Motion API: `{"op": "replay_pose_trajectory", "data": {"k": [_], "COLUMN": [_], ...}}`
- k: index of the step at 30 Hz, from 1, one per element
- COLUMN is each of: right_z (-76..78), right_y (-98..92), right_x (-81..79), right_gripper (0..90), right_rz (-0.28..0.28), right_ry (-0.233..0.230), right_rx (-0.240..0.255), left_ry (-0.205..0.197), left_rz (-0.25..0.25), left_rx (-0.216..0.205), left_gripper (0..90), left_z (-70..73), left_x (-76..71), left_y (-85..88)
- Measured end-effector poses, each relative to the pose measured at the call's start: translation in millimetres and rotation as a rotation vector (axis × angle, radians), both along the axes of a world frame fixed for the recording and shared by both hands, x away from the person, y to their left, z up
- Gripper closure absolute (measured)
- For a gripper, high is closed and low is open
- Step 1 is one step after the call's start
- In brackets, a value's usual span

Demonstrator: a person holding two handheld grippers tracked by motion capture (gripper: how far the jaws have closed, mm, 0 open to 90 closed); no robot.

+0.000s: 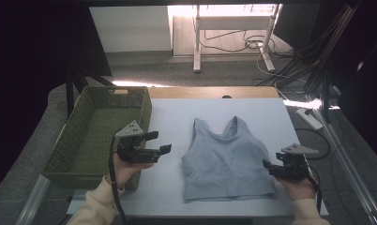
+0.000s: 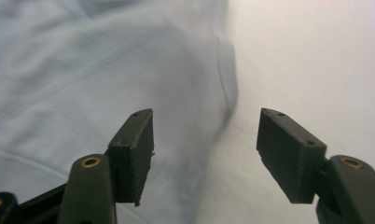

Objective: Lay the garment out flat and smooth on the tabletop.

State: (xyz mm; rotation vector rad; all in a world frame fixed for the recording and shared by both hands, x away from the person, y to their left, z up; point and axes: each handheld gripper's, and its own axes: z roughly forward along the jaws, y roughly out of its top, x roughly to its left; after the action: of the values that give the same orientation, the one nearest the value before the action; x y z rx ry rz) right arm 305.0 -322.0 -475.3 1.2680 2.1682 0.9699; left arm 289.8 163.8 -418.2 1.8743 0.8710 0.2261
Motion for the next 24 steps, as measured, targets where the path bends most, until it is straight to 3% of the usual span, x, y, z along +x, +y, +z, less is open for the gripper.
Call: {"op": "replay_pose_trajectory", "data": {"k": [7,13,24], "right_z": [4.4,1.0,0.0], "right_y": [23.6,38.2,54.5], "right_x": [-5.0,-5.4,-7.1], "right_gripper": [34.2,32.5,30.6], "right_rz": [0.126,0.202,0.268], "right_ry": [-0.077,-0.082,-0.082], "right_rx": [0.016,0.046,0.099], "left_ry": [0.004,-0.002,-0.016], "left_rz": [0.004,0.002,-0.001], "left_rx": [0.000,0.001,0.006], "left_gripper": [22.8,22.8,22.7], "left_z": [-1.4,-1.7,-0.8], "left_x": [0.9,1.1,0.7], "left_y": [-0.1,0.1,1.0]}}
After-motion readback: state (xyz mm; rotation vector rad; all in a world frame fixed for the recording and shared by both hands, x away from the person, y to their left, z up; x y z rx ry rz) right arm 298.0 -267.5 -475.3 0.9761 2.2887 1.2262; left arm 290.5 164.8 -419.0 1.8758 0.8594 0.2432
